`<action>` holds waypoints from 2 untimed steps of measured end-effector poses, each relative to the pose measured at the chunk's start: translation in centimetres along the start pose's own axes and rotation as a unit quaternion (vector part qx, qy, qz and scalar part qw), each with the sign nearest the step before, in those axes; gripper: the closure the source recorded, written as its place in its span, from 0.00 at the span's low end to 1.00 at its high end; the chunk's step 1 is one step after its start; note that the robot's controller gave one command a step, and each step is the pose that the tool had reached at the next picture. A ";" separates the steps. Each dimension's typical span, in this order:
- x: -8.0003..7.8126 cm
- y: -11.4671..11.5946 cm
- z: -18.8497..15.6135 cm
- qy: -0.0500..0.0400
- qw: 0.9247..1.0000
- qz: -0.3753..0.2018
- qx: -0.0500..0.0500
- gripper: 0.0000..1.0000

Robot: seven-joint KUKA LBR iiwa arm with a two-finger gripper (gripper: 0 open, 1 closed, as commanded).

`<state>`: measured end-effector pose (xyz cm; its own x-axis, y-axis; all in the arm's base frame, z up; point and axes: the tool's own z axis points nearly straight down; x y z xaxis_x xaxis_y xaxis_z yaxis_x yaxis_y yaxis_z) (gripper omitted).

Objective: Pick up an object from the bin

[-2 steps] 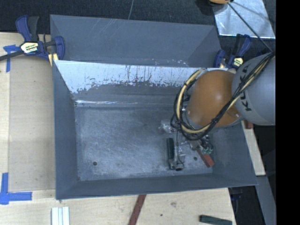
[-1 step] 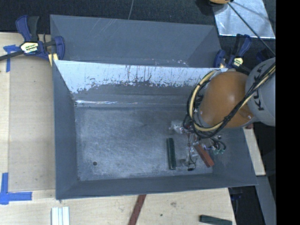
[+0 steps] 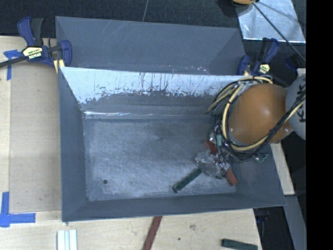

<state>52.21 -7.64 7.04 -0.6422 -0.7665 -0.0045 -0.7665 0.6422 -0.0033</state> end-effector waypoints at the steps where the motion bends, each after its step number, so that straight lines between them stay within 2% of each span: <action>1: 0.0 0.0 0.0 0.000 1.000 0.001 -0.001 0.00; 2: 0.0 0.0 0.0 0.001 1.000 0.001 -0.001 0.00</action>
Offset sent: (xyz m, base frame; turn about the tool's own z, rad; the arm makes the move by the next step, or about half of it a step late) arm 0.0000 0.0000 0.0000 0.0000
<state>52.18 -7.63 7.01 -0.6439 -0.7651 -0.0033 -0.7651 0.6439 -0.0014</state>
